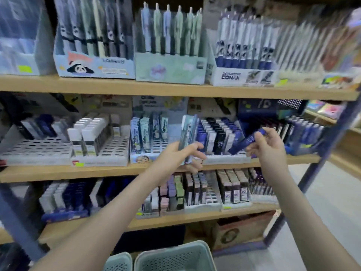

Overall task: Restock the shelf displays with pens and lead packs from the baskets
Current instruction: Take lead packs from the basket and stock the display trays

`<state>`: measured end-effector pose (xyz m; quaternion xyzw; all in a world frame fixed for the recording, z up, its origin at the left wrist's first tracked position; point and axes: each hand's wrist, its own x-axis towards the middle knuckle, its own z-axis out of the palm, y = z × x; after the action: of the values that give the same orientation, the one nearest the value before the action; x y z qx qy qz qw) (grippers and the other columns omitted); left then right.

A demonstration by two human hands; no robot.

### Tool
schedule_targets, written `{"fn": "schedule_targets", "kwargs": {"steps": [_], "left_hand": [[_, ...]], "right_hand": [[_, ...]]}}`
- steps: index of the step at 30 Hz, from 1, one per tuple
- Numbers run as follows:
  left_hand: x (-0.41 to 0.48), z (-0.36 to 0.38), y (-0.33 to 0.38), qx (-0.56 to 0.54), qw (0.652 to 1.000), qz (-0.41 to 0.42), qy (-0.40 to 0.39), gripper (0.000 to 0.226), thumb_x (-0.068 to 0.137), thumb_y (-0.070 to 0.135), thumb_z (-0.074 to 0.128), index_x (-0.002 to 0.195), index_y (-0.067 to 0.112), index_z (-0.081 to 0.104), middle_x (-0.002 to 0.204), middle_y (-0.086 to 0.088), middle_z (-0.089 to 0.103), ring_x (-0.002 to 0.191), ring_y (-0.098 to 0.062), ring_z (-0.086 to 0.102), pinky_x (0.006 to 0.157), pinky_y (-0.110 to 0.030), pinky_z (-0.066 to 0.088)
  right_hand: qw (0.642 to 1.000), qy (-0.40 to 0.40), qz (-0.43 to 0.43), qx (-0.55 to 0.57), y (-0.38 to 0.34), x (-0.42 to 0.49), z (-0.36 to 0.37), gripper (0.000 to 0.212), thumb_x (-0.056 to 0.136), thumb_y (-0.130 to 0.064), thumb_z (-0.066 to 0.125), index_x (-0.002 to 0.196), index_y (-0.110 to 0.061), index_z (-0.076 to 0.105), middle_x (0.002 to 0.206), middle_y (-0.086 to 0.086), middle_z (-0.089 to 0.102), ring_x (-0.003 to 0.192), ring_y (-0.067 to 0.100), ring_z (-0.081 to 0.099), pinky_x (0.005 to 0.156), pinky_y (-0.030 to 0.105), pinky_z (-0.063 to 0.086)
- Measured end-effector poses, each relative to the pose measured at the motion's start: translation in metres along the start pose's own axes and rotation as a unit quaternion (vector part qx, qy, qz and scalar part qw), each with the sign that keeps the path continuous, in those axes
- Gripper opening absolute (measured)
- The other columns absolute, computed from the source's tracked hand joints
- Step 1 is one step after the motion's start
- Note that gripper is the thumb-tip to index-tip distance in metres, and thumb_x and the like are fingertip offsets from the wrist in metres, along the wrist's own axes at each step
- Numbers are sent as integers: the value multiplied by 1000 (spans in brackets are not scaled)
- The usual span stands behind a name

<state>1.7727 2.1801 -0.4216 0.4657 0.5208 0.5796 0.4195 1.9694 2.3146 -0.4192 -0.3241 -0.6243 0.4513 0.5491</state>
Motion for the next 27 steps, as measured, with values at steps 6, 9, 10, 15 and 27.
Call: {"fn": "schedule_targets", "kwargs": {"steps": [6,9,10,15,27], "left_hand": [[33,25,-11,-36,999,8,7,19,100,22,48,106,11,62,86,-5,74,67,-18,68,59,-26,56],[40,30,-17,-36,999,-2,-3,19,100,22,48,106,13,63,88,-5,74,68,-18,68,61,-26,57],[41,31,-19,-31,999,-4,-6,19,100,23,48,106,13,63,89,-6,74,69,-18,68,62,-27,58],[45,32,-27,-38,999,-12,-5,21,100,25,47,108,13,62,90,-6,74,69,-18,68,63,-27,58],[44,37,-32,-82,995,-23,-61,22,99,24,46,109,11,62,91,-8,74,68,-17,68,62,-26,58]], "right_hand": [[994,-25,-13,-102,32,39,-16,9,102,-12,41,106,-18,46,68,5,55,60,18,58,62,36,53],[989,-70,-25,-128,34,47,-15,16,102,-11,40,105,-23,49,72,10,55,58,14,58,55,22,51],[986,-85,-31,-142,32,49,-15,20,102,-11,40,100,-29,50,70,10,56,57,14,58,54,21,50],[972,-123,-42,-195,27,58,-17,24,101,-13,41,96,-33,52,66,12,59,58,17,59,58,27,50],[949,-73,-134,-275,52,43,0,29,93,-9,57,114,-27,47,95,-5,52,87,10,49,77,24,40]]}}
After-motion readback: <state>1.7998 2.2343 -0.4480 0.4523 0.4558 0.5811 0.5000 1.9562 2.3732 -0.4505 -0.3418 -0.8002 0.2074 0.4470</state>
